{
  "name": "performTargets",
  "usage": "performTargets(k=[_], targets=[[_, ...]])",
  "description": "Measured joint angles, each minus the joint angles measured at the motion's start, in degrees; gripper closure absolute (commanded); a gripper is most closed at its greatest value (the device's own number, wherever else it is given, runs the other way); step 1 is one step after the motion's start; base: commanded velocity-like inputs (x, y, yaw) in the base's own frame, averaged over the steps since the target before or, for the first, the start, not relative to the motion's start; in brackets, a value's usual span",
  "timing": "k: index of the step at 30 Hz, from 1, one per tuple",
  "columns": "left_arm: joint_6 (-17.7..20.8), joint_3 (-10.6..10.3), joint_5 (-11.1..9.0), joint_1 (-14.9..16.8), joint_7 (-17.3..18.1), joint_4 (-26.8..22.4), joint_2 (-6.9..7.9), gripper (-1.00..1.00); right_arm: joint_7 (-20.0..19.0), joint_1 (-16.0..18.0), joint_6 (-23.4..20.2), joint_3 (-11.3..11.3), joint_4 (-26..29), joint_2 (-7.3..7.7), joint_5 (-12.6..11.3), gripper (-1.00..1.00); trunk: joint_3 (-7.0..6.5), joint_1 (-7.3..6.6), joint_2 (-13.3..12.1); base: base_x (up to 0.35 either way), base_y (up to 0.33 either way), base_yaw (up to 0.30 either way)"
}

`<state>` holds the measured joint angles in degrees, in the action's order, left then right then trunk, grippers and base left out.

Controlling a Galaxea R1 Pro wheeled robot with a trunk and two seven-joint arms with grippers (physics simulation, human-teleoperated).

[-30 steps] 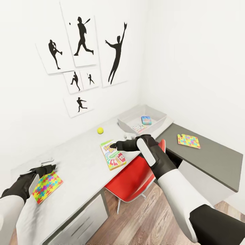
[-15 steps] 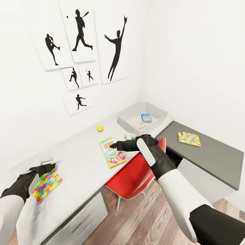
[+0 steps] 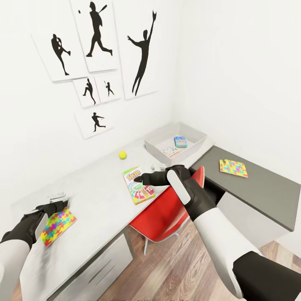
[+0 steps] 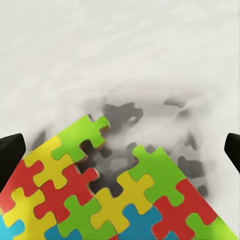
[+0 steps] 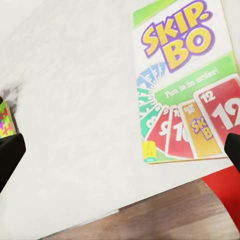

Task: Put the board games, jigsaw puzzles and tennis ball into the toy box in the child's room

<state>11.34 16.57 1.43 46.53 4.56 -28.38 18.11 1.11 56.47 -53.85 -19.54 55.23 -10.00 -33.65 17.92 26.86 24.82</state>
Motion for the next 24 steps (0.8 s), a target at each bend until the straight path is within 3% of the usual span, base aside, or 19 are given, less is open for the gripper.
performTargets(k=[12, 24], targets=[[-0.02, 0.11, -0.02, 0.38, -0.01, -0.44, 0.21, -1.00, -0.07, 0.01, 0.09, -0.03, 0.03, 0.00, 0.00, -1.00, 1.13, 0.00, 0.00, 0.000, 0.000, 0.000], [0.14, 0.32, -0.05, 0.79, 0.02, -5.11, 0.50, -1.00, -0.08, 0.00, -0.07, -0.27, 0.02, 0.00, -0.01, -1.00, 2.27, 0.00, 0.00, 0.000, 0.000, 0.000]])
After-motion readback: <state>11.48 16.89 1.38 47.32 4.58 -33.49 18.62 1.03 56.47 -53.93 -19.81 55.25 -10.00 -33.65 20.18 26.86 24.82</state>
